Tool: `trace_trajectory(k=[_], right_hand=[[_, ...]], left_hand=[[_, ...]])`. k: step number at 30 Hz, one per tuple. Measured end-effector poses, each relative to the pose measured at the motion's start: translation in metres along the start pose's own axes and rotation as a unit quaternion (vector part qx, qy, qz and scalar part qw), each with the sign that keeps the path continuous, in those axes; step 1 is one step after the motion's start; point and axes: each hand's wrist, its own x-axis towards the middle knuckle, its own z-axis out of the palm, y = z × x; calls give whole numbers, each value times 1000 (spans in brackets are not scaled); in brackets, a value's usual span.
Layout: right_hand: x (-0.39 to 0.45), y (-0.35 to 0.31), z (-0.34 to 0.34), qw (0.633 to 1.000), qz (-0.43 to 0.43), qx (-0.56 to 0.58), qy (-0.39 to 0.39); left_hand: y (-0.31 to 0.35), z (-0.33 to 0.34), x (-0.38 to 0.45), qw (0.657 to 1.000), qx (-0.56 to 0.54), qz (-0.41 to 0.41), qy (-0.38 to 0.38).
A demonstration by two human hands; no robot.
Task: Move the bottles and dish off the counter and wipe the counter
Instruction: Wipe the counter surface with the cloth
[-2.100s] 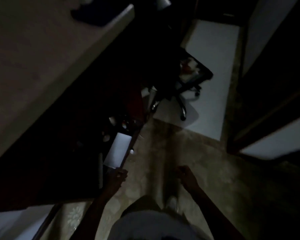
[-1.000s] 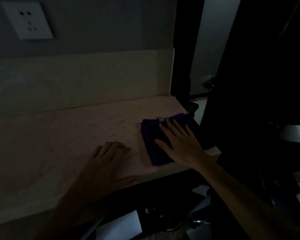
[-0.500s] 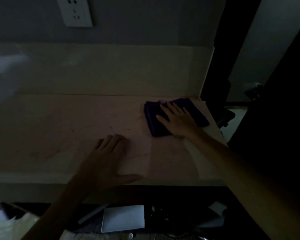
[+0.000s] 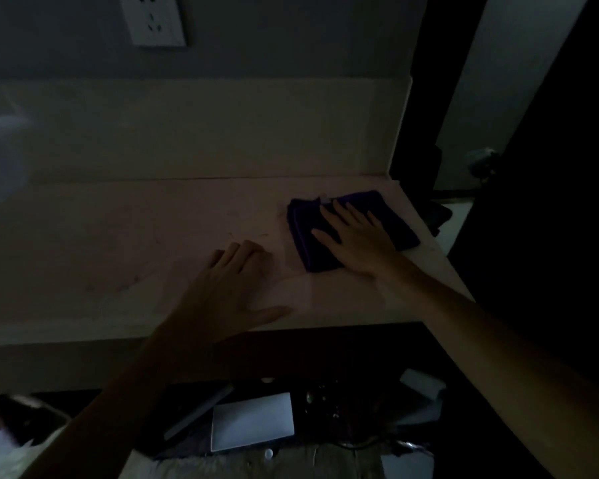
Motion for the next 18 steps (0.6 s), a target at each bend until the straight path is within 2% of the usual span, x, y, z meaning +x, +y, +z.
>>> trace_trajectory(k=[4, 7, 10, 15, 18], right_hand=[[-83, 11, 2, 1000, -1, -3, 14], [-97, 19, -2, 1000, 15, -10, 3], [-69, 30, -8, 1000, 26, -10, -10], [29, 59, -17, 997, 74, -19, -12], [81, 60, -19, 995, 98, -11, -10]], left_hand=[[-10, 1, -8, 1000, 5, 25, 6], [-14, 2, -8, 999, 11, 32, -3], [-16, 5, -5, 999, 5, 36, -1], [-17, 10, -3, 999, -17, 42, 21], [-19, 11, -2, 999, -10, 31, 1]])
